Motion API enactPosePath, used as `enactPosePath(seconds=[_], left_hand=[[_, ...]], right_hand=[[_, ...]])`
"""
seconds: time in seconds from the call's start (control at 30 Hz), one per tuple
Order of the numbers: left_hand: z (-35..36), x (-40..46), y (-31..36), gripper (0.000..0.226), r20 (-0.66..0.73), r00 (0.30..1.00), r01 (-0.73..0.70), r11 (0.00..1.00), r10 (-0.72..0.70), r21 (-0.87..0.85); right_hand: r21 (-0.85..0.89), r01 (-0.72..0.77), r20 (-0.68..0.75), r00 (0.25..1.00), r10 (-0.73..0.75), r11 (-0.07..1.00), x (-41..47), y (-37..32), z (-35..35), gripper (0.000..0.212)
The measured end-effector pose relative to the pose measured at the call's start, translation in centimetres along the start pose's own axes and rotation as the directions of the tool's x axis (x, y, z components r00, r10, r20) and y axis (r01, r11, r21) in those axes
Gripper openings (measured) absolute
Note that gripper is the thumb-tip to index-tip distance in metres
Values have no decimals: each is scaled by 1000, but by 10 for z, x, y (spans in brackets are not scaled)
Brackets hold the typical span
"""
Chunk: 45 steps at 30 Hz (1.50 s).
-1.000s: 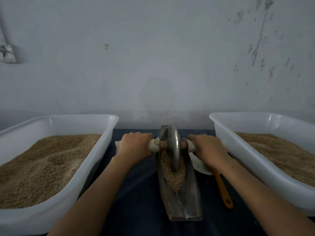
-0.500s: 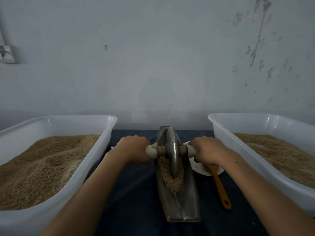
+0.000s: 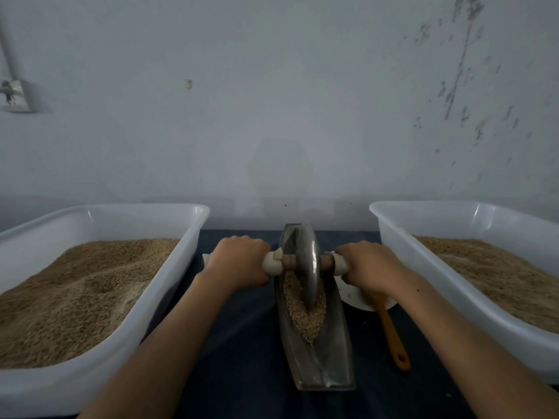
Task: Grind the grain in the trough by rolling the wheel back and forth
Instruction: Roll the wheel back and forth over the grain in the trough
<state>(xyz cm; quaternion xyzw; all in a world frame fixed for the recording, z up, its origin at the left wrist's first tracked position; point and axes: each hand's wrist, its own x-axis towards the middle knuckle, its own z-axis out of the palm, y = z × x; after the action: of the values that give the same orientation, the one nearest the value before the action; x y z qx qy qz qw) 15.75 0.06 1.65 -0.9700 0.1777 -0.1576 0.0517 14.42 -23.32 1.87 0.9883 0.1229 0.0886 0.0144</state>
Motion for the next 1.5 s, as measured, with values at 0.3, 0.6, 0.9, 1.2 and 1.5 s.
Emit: enactPosePath(seconds=[0.3, 0.6, 0.9, 1.2, 1.5], left_hand=[[-5, 0, -4, 20, 156, 988, -7, 996, 21, -93], [12, -4, -2, 18, -103, 991, 74, 992, -85, -101], [-7, -4, -7, 23, 315, 949, 97, 972, -25, -215], [1, -4, -5, 20, 163, 984, 97, 982, -70, -161], [4, -2, 2, 21, -45, 995, 87, 996, -88, -11]], right_hand=[[-9, -3, 128, 992, 4, 1000, 0, -1, -9, 20], [-73, 6, -238, 971, -23, 997, 0, -7, 7, 14], [-82, 25, 118, 993, -15, 996, -2, -8, -18, 23], [-135, -10, -53, 999, 3, 991, -3, -16, -12, 12], [-25, -12, -120, 993, 9, 1000, -1, -5, 1, 9]])
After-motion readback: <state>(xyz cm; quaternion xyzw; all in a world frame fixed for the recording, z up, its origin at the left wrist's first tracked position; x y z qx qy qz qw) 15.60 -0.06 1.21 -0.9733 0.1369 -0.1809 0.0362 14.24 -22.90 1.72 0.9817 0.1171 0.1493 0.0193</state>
